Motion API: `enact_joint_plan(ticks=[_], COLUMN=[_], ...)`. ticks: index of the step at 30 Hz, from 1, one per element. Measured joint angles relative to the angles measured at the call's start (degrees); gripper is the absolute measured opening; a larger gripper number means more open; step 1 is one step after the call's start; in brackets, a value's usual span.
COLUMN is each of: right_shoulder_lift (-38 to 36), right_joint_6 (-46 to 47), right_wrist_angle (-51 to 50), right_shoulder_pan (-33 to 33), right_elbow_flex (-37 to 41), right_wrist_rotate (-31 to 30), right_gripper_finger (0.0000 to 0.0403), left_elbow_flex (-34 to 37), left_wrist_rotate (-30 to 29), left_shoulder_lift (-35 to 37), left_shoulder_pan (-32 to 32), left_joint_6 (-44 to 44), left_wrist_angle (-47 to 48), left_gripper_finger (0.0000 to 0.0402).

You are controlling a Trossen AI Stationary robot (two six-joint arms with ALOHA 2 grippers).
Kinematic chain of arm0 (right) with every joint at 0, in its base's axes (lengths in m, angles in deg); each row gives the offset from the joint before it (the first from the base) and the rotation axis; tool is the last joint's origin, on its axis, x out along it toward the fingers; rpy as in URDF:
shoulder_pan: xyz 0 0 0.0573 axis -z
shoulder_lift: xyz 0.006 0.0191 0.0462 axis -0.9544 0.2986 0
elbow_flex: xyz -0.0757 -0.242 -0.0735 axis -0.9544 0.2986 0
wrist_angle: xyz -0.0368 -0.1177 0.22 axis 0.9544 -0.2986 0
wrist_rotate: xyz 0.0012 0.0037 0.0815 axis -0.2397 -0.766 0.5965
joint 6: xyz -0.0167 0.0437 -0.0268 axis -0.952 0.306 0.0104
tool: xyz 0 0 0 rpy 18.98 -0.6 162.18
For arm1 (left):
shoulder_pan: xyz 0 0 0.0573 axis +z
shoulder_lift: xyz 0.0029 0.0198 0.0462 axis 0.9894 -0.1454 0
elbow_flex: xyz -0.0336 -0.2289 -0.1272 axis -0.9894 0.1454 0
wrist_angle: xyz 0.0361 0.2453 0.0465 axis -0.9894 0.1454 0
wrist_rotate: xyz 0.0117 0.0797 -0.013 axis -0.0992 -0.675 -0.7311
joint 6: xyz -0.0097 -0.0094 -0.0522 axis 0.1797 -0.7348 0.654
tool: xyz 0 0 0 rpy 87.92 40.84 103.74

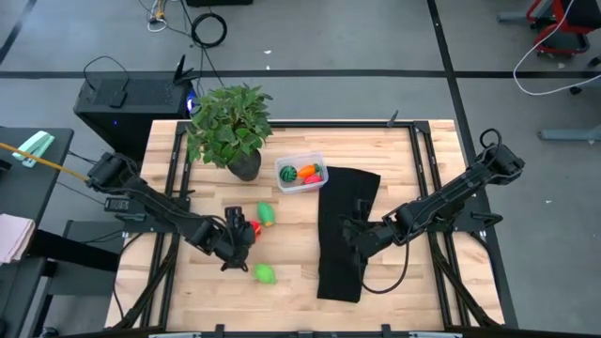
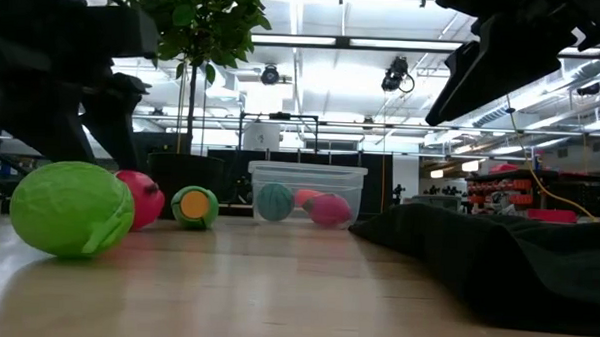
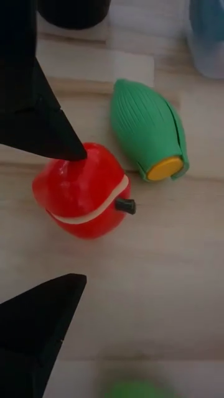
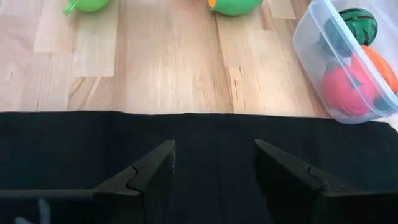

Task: Pick and placing Produce into tupperware
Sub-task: Put the red apple into the transparent bin

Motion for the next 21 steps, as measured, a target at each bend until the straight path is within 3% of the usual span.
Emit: enact_joint_plan(ticks=[14,21], right_shoulder_lift=[0.00,0.00], right_joint_6=[0.04,0.26], right_wrist_angle=[1.00,0.98], right_shoulder_pan=[0.00,0.00], right_elbow_flex=[-0.02,-0.02], right_wrist_rotate=[0.00,0.01], right_gripper_finger=[0.0220,0.0220], left_elbow_flex=[0.11,0.11], left_wrist_rotate=[-1.57,4.89], left_shoulder_lift=[-0.07,-1.10], left_shoulder_pan=[3.62,6.16], left_joint_6=[-3.26,0.84], left_wrist_angle=[1.42,1.13], left_gripper_finger=[0.0323,0.0323])
